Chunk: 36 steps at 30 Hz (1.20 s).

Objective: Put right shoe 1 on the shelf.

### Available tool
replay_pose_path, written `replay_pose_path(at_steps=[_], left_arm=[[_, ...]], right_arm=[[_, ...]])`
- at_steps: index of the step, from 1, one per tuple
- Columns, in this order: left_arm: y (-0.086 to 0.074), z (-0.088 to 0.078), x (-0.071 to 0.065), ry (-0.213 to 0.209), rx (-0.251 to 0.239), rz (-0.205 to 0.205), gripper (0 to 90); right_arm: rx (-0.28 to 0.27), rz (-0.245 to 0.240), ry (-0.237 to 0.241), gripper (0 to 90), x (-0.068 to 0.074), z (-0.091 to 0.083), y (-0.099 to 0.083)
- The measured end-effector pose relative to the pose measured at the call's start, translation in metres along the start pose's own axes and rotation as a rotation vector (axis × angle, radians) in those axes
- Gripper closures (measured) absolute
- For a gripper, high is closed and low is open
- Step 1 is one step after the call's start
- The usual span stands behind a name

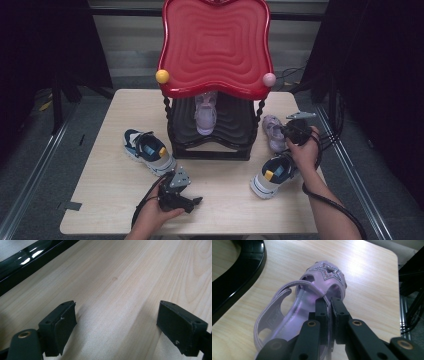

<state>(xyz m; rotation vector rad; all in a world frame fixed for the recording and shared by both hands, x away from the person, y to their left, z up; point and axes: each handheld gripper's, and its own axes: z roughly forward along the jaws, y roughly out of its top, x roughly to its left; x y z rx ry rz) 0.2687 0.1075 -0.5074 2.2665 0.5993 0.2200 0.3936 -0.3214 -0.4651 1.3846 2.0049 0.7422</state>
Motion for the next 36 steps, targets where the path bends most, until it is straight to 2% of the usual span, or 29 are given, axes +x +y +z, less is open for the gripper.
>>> replay_pose_path(at_steps=[3, 7, 9, 11, 15, 20, 22, 29, 36], left_arm=[[0.0, 0.0, 0.0, 0.0, 0.0, 0.0, 15.1], [0.0, 0.0, 0.0, 0.0, 0.0, 0.0, 15.1], [0.0, 0.0, 0.0, 0.0, 0.0, 0.0, 15.1], [0.0, 0.0, 0.0, 0.0, 0.0, 0.0, 15.1], [0.0, 0.0, 0.0, 0.0, 0.0, 0.0, 15.1], [0.0, 0.0, 0.0, 0.0, 0.0, 0.0, 15.1], [0.0, 0.0, 0.0, 0.0, 0.0, 0.0, 15.1], [0.0, 0.0, 0.0, 0.0, 0.0, 0.0, 15.1], [0.0, 0.0, 0.0, 0.0, 0.0, 0.0, 15.1]], right_arm=[[-0.001, 0.009, -0.003, 82.7, 0.0, 0.0, -0.002], [0.007, 0.043, 0.005, 74.0, 0.0, 0.001, -0.007], [0.01, 0.053, 0.011, 74.6, 0.0, 0.003, -0.01], [0.013, 0.056, 0.019, 80.3, 0.0, 0.004, -0.012], [-0.001, 0.048, -0.004, 83.2, -0.001, 0.003, -0.013], [-0.057, 0.037, -0.037, 83.8, -0.001, -0.002, -0.011], [-0.08, 0.056, -0.038, 83.8, -0.002, -0.006, -0.01], [-0.134, 0.081, -0.031, 83.9, -0.008, -0.019, -0.004], [-0.152, 0.068, -0.012, 83.9, -0.011, -0.035, 0.004]])
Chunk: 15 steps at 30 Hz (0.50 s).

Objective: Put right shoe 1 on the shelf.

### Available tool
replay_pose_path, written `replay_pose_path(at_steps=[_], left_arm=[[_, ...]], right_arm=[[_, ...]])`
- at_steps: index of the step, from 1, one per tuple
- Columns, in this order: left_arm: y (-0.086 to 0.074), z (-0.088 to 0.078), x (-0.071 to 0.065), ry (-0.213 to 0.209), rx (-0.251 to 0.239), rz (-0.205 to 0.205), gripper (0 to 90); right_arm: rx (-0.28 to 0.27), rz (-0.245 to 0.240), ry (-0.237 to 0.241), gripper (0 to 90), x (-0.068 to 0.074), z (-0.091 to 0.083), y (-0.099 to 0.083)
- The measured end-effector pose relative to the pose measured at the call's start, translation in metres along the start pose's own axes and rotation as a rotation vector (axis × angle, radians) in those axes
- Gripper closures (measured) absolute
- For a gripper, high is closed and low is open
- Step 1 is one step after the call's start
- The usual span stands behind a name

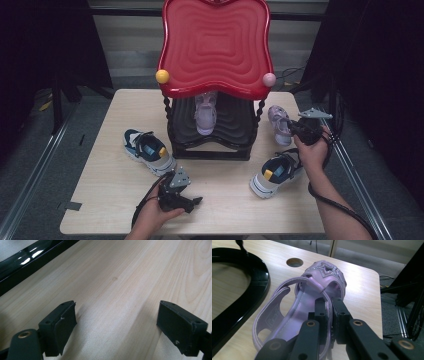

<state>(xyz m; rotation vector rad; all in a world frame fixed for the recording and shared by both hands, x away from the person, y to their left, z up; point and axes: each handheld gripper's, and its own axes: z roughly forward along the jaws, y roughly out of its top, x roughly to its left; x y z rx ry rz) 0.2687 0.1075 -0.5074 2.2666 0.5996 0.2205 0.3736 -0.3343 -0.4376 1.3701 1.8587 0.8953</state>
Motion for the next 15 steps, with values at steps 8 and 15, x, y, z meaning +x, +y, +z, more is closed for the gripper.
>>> replay_pose_path(at_steps=[8, 15], left_arm=[[0.0, 0.0, 0.0, 0.0, 0.0, 0.0, 15.1], [0.0, 0.0, 0.0, 0.0, 0.0, 0.0, 15.1]], right_arm=[[-0.003, -0.019, 0.018, 84.0, -0.002, -0.015, 0.012], [-0.013, -0.035, 0.039, 84.0, -0.003, -0.031, 0.019]])
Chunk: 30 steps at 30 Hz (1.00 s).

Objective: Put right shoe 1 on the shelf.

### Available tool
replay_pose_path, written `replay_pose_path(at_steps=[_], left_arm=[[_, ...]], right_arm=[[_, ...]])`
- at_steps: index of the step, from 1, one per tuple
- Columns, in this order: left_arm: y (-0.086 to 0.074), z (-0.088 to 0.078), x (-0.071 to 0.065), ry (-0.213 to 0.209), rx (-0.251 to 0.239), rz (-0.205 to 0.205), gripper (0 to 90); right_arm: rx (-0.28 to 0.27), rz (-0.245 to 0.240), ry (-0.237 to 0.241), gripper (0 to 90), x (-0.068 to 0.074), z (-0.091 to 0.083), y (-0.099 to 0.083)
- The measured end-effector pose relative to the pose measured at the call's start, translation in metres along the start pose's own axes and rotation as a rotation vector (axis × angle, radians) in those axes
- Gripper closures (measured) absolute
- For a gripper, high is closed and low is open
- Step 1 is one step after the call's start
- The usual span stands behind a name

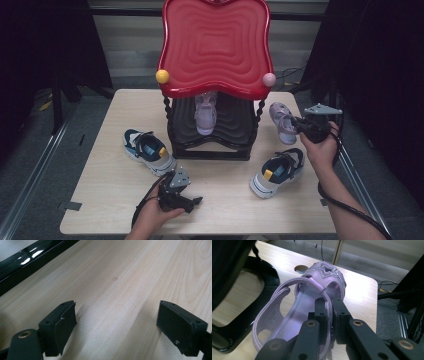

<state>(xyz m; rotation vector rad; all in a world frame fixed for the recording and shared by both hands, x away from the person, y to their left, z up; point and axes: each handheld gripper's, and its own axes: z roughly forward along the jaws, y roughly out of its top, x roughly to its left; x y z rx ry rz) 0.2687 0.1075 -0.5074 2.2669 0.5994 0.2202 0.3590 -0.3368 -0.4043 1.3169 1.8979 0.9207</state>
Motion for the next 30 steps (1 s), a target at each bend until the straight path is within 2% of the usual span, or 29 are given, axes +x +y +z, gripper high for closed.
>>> replay_pose_path(at_steps=[10, 17, 25, 30], left_arm=[[0.0, 0.0, 0.0, 0.0, 0.0, 0.0, 15.1], [0.0, 0.0, 0.0, 0.0, 0.0, 0.0, 15.1], [0.0, 0.0, 0.0, 0.0, 0.0, 0.0, 15.1], [0.0, 0.0, 0.0, -0.002, -0.002, -0.001, 15.1]], right_arm=[[-0.012, -0.015, 0.047, 84.0, 0.001, -0.025, 0.006], [-0.026, -0.015, 0.096, 84.0, 0.002, -0.043, 0.004], [-0.028, -0.037, 0.141, 84.1, 0.013, -0.062, -0.005], [-0.04, -0.068, 0.161, 84.1, 0.02, -0.076, -0.007]])
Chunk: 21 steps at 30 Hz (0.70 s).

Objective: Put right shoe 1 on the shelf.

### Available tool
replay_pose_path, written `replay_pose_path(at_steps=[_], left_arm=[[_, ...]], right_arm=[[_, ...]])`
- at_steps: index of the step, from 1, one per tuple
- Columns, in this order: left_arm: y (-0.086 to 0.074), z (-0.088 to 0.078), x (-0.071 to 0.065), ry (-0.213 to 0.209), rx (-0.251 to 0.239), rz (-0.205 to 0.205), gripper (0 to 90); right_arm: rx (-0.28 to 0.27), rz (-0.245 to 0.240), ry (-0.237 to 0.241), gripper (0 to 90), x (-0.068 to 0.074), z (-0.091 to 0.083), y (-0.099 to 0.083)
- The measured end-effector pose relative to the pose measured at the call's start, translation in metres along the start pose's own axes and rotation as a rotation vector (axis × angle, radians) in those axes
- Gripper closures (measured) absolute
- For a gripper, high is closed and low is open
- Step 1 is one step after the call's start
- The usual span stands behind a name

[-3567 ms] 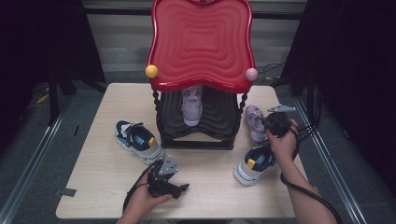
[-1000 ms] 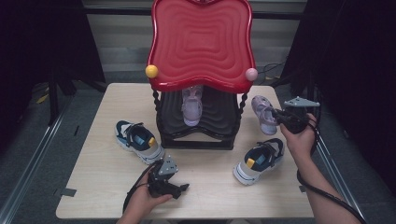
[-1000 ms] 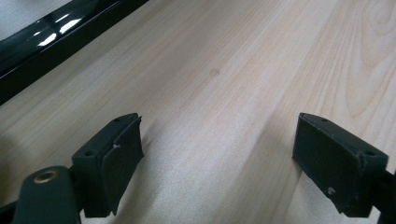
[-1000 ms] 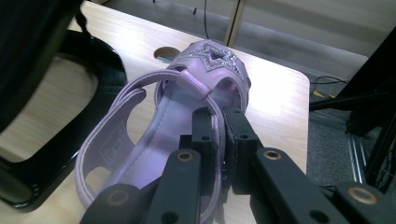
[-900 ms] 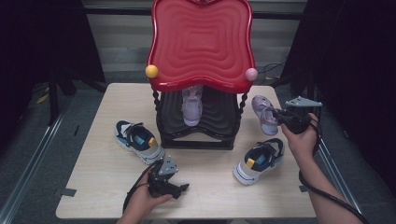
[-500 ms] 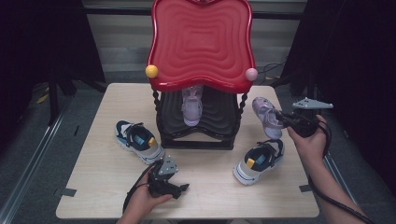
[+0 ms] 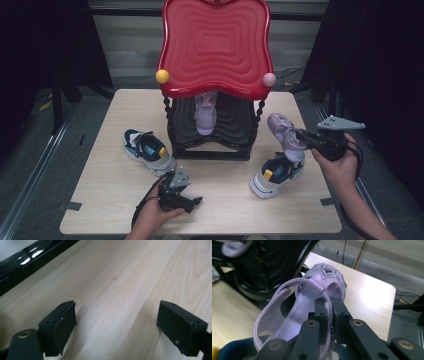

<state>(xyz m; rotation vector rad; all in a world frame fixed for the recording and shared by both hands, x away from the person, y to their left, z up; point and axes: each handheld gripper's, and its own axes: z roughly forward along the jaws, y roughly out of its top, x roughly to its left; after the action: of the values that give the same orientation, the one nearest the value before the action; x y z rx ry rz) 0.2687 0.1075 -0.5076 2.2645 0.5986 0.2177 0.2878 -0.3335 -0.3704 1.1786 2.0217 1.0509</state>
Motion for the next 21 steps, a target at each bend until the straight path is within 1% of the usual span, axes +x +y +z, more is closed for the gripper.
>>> replay_pose_path(at_steps=[4, 7, 11, 15, 18, 21], left_arm=[[0.0, 0.0, 0.0, 0.0, 0.0, 0.001, 15.1], [0.0, 0.0, 0.0, 0.0, 0.0, 0.0, 15.1], [0.0, 0.0, 0.0, 0.0, 0.0, 0.001, 15.1], [0.0, 0.0, 0.0, 0.0, 0.0, 0.0, 15.1], [0.0, 0.0, 0.0, 0.0, 0.0, 0.001, 15.1], [0.0, 0.0, 0.0, 0.0, 0.0, 0.0, 15.1]], right_arm=[[-0.012, -0.023, 0.016, 84.1, 0.008, -0.011, -0.001], [-0.016, -0.03, 0.03, 84.1, 0.014, -0.019, -0.003], [-0.018, -0.039, 0.034, 84.1, 0.018, -0.026, -0.005], [-0.022, -0.04, 0.053, 84.2, 0.022, -0.036, -0.005], [-0.03, -0.056, 0.064, 84.2, 0.026, -0.041, -0.005], [-0.038, -0.061, 0.079, 84.2, 0.03, -0.047, -0.006]])
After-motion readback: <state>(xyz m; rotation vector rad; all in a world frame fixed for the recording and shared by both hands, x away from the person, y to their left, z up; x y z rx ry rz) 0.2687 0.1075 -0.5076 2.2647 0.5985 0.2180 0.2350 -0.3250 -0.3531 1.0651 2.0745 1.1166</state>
